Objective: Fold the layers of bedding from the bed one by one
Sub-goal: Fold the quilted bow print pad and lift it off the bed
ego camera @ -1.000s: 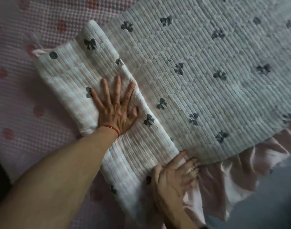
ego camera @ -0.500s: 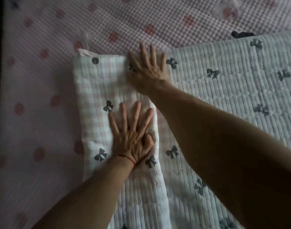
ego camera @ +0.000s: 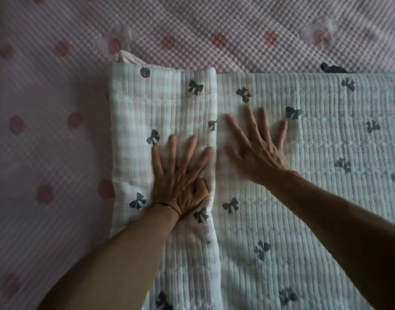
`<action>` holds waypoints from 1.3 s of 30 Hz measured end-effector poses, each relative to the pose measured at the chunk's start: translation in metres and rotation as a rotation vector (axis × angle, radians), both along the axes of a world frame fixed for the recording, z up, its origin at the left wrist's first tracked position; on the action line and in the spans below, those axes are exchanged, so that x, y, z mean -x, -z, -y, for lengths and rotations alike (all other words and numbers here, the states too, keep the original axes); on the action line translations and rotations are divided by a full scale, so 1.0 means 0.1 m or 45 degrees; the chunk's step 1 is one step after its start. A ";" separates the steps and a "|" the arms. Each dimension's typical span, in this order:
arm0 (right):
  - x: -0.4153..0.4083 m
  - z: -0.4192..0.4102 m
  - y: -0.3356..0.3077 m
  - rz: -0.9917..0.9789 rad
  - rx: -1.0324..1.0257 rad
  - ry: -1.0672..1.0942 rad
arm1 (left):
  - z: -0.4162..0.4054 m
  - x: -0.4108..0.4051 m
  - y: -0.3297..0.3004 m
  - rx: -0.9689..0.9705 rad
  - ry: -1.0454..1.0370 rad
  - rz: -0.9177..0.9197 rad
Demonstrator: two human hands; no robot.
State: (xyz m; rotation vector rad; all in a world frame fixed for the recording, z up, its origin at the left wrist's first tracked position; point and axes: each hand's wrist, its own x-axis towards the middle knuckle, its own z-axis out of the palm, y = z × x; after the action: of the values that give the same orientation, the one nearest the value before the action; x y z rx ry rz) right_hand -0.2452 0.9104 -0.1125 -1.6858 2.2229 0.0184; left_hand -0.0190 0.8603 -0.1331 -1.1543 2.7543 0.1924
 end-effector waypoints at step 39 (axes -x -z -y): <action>-0.03 -1.71 -0.04 0.928 0.154 0.009 | -0.36 -0.82 -1.59 -0.755 -0.996 -0.366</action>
State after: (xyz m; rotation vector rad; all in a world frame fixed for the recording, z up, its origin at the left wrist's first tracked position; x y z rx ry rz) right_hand -0.2417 1.0816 -0.1081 -1.4241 1.6931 -0.6377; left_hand 0.0634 0.8968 0.0257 -2.0085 2.0069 1.2286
